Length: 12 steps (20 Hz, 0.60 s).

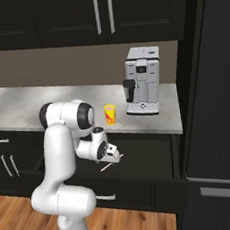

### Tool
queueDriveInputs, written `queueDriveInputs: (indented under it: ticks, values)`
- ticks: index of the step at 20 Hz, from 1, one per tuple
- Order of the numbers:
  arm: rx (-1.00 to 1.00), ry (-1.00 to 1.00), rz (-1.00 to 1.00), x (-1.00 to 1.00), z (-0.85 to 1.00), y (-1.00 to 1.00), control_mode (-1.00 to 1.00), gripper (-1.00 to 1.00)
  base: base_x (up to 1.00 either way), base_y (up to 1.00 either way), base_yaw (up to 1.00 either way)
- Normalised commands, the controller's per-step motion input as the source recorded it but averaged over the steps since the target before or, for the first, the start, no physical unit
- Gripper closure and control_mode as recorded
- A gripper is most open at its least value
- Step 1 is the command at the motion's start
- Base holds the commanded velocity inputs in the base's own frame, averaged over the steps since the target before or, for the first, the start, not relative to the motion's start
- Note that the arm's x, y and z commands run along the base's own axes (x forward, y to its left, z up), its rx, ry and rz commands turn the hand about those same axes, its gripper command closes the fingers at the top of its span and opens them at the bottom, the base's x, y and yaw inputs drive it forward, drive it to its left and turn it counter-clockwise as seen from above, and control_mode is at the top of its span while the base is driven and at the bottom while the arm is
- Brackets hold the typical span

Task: Pick up the straw from the left drawer and put it inside the smoothie cup.

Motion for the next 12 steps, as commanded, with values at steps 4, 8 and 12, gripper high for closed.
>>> queueDriveInputs:
  ticks: [4, 8, 12]
  values:
    - [0.00, 0.00, -0.04, 0.18, -0.31, -0.13, -1.00, -1.00, 0.00, 0.00, 0.00]
    - [0.00, 0.00, -0.03, 0.10, -0.40, -0.06, -1.00, -1.00, 0.00, 0.00, 0.00]
    - [0.00, 0.00, -0.01, 0.00, -0.46, 0.00, -1.00, 1.00, 0.00, 0.00, 0.00]
